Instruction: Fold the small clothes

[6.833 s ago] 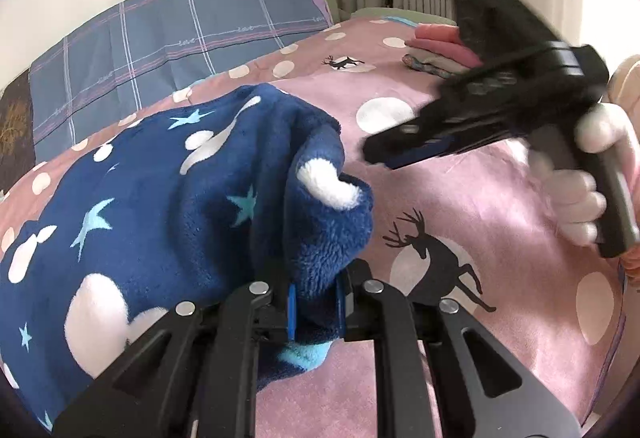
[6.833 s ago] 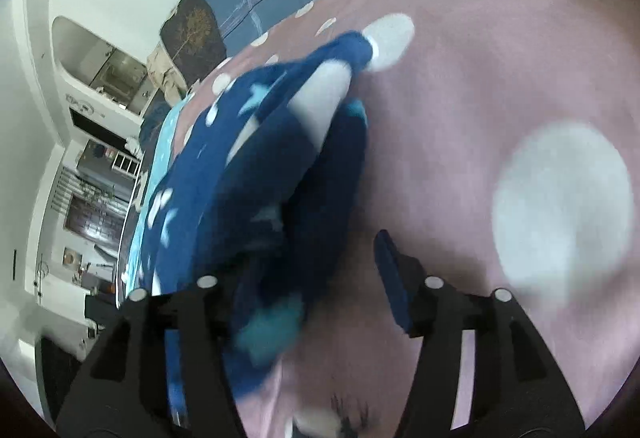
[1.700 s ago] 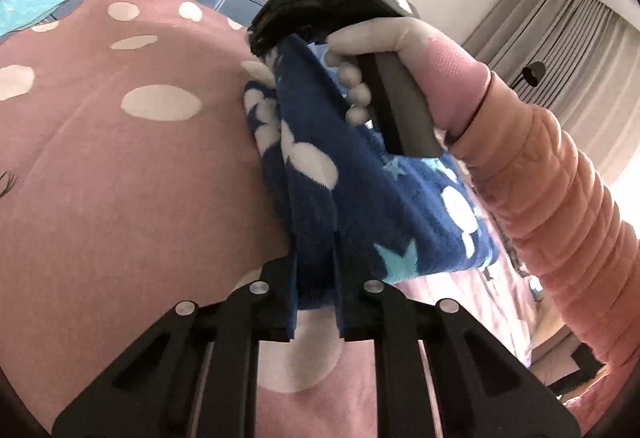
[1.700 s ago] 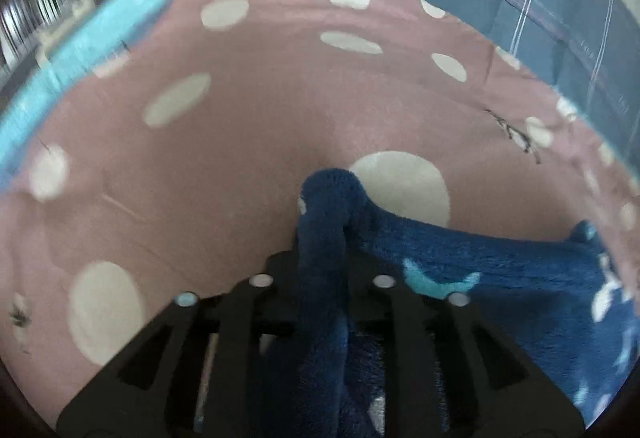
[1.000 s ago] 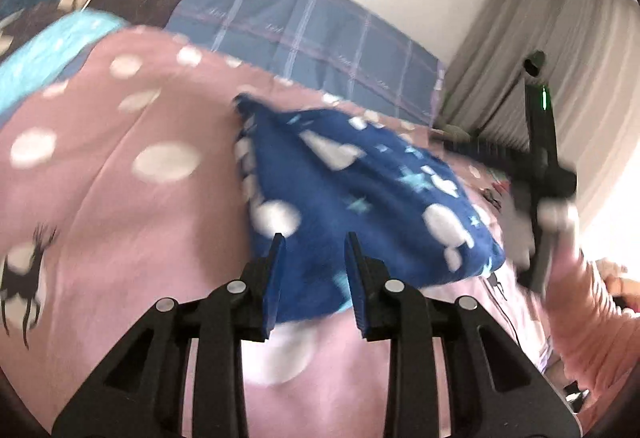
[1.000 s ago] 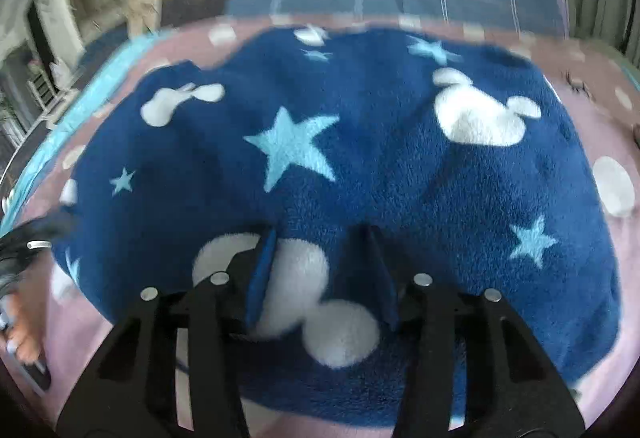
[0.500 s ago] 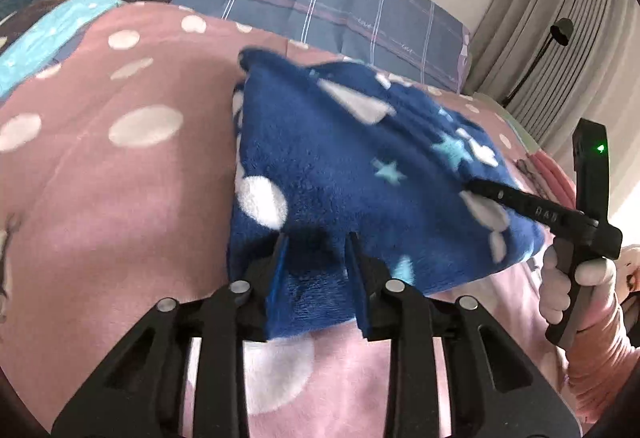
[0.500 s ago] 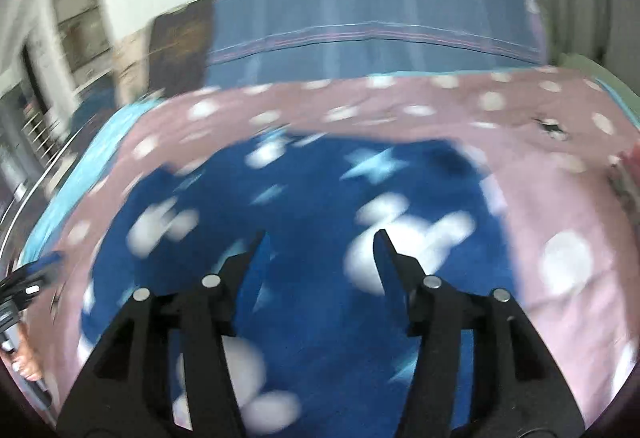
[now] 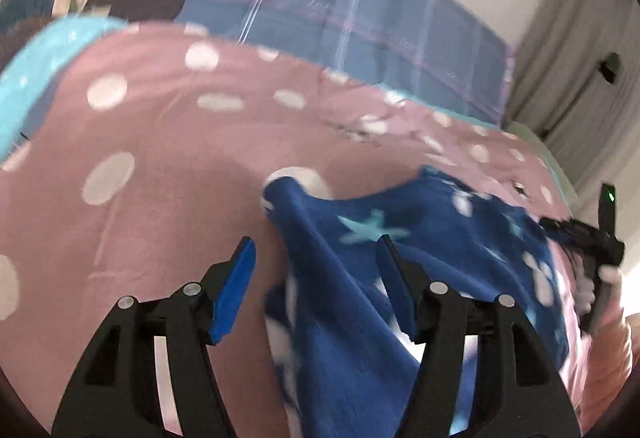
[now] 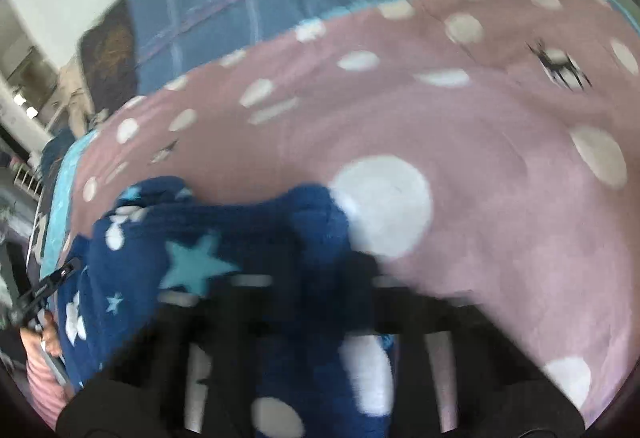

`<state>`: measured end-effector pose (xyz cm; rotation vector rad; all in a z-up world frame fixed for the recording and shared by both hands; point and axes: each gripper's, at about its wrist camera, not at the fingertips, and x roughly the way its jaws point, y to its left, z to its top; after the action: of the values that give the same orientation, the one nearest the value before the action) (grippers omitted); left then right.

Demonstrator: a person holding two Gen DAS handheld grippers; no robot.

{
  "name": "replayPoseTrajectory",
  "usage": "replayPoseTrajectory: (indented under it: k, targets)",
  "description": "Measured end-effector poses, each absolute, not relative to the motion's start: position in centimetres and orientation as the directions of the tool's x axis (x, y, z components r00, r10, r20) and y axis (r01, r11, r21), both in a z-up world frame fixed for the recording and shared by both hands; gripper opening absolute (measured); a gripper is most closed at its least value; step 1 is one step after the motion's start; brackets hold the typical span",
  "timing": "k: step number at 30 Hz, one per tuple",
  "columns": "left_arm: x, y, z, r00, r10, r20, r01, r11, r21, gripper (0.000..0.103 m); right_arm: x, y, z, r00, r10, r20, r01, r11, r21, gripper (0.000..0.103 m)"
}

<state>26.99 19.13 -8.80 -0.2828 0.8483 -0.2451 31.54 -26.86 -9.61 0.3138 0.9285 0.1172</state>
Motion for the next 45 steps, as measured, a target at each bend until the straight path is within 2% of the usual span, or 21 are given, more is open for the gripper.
replayPoseTrajectory:
  k: [2,4,5,7,8,10,12,15,20,22,24,25,27,29,30,32,35,39,42,44,45]
  targets:
    - [29.0,19.3,-10.3,0.599,-0.329,-0.73,0.078,0.931,-0.356,0.061,29.7,-27.7,-7.7,0.72,0.239,-0.652,0.009,0.936,0.353,0.012]
    - [29.8,19.1,-11.2,0.579,-0.367,-0.728,0.093,0.917,-0.388,0.013,29.6,-29.1,-8.4,0.73,0.231,-0.643,0.052,0.92,0.389,0.012]
    - [29.8,19.0,-11.1,0.581,-0.381,-0.719,0.112,0.913,-0.393,0.008,30.2,-29.8,-9.8,0.699,0.221,-0.68,0.091,0.916,0.392,0.012]
    - [28.7,18.7,-10.0,0.653,-0.363,-0.665,0.155,0.923,-0.352,0.008,31.7,-29.9,-12.8,0.609,0.229,-0.759,0.132,0.915,0.382,0.02]
    - [27.7,18.9,-9.2,0.698,-0.361,-0.619,0.177,0.924,-0.34,0.008,31.9,-29.6,-13.3,0.591,0.214,-0.778,0.138,0.923,0.359,0.02]
    - [27.4,19.6,-8.9,0.729,-0.359,-0.583,0.169,0.919,-0.355,0.008,31.1,-29.0,-11.8,0.633,0.162,-0.757,0.129,0.942,0.309,0.032]
    - [28.4,19.5,-10.4,0.705,-0.339,-0.623,0.146,0.929,-0.34,0.01,29.3,-28.6,-9.4,0.688,0.053,-0.724,0.16,0.962,0.223,0.042]
    - [29.1,17.7,-12.8,0.66,-0.246,-0.71,0.136,0.968,-0.209,0.017,25.9,-27.0,-6.0,0.72,-0.053,-0.692,0.182,0.977,0.115,0.041]
    - [25.5,19.3,-8.5,0.749,-0.248,-0.615,0.131,0.965,-0.229,0.026,16.3,-18.6,-4.4,0.722,0.282,-0.631,-0.128,0.952,0.279,0.041]
    - [23.2,19.7,-6.7,0.772,-0.295,-0.563,0.165,0.948,-0.271,0.026,12.9,-14.3,-6.4,0.671,0.393,-0.629,-0.273,0.92,0.283,0.056]
    - [20.5,19.2,-5.7,0.764,-0.365,-0.533,0.229,0.924,-0.306,0.03,11.0,-10.4,-10.7,0.586,0.395,-0.707,-0.35,0.911,0.219,0.059]
    - [19.2,18.4,-5.7,0.749,-0.391,-0.536,0.263,0.917,-0.301,0.036,10.6,-9.5,-12.8,0.592,0.331,-0.735,-0.334,0.931,0.15,0.06]
    - [17.5,16.4,-6.9,0.713,-0.387,-0.585,0.3,0.922,-0.245,0.054,9.7,-9.2,-13.1,0.644,0.292,-0.707,-0.332,0.939,0.086,0.06]
    - [16.7,14.4,-10.5,0.654,-0.335,-0.678,0.307,0.937,-0.166,0.058,9.9,-9.8,-11.9,0.637,0.271,-0.722,-0.28,0.954,0.111,0.06]
    - [16.1,13.4,-12.3,0.681,-0.264,-0.684,0.294,0.953,-0.075,0.06,9.7,-10.1,-11.2,0.633,0.26,-0.729,-0.252,0.96,0.123,0.06]
    - [15.4,13.0,-11.8,0.709,-0.243,-0.662,0.296,0.955,-0.034,0.06,8.1,-9.7,-9.7,0.644,0.276,-0.714,-0.282,0.953,0.113,0.06]
    - [15.0,13.6,-10.8,0.701,-0.233,-0.674,0.275,0.96,-0.046,0.06,5.5,-8.8,-9.0,0.689,0.236,-0.685,-0.313,0.95,0.012,0.064]
    - [12.2,15.5,-9.8,0.702,-0.277,-0.656,0.255,0.958,-0.131,0.063,6.2,-9.7,-11.1,0.601,0.279,-0.749,-0.252,0.955,0.153,0.064]
    - [10.3,16.9,-10.0,0.691,-0.326,-0.645,0.239,0.945,-0.222,0.064,6.3,-9.4,-12.7,0.586,0.244,-0.773,-0.204,0.967,0.15,0.064]
    - [9.5,16.8,-11.0,0.682,-0.313,-0.661,0.241,0.95,-0.201,0.065,5.3,-8.8,-11.4,0.622,0.196,-0.758,-0.179,0.978,0.106,0.063]
    - [9.4,16.7,-11.7,0.678,-0.295,-0.673,0.235,0.955,-0.182,0.071,4.7,-8.6,-10.8,0.648,0.182,-0.739,-0.17,0.981,0.093,0.063]
